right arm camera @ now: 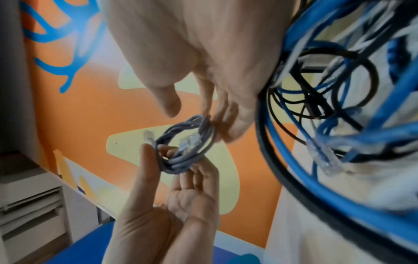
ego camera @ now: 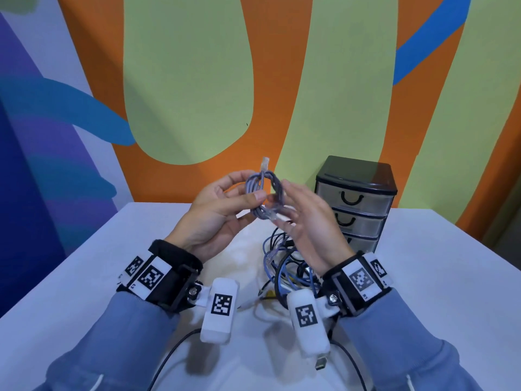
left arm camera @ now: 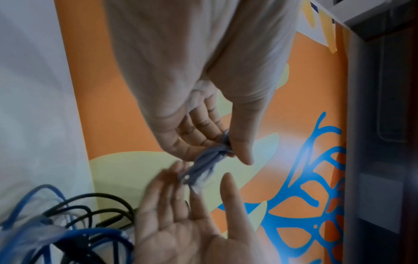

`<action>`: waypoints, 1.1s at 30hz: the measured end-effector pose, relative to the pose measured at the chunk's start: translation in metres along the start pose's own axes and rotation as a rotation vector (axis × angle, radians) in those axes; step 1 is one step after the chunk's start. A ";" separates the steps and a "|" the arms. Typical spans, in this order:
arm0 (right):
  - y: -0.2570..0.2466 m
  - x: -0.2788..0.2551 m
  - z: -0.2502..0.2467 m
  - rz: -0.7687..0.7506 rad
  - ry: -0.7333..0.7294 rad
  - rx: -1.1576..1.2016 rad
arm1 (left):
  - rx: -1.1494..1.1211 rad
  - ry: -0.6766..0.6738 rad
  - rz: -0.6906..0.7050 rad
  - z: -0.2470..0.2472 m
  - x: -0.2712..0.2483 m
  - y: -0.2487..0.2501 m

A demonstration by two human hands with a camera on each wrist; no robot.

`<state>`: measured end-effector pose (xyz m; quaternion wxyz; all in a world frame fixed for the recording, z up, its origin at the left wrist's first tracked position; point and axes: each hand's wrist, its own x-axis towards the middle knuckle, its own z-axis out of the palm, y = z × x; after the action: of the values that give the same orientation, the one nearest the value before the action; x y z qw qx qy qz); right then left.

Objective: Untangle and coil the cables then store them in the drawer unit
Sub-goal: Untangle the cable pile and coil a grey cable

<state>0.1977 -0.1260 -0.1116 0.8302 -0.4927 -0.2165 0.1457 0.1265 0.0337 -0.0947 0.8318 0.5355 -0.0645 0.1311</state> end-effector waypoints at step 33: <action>0.003 -0.002 0.003 -0.169 0.100 -0.173 | 0.542 0.191 0.226 -0.001 0.005 -0.005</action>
<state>0.1939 -0.1231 -0.1131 0.8036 -0.5492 -0.2272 0.0313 0.1330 0.0335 -0.0985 0.6411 0.7127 -0.0080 0.2848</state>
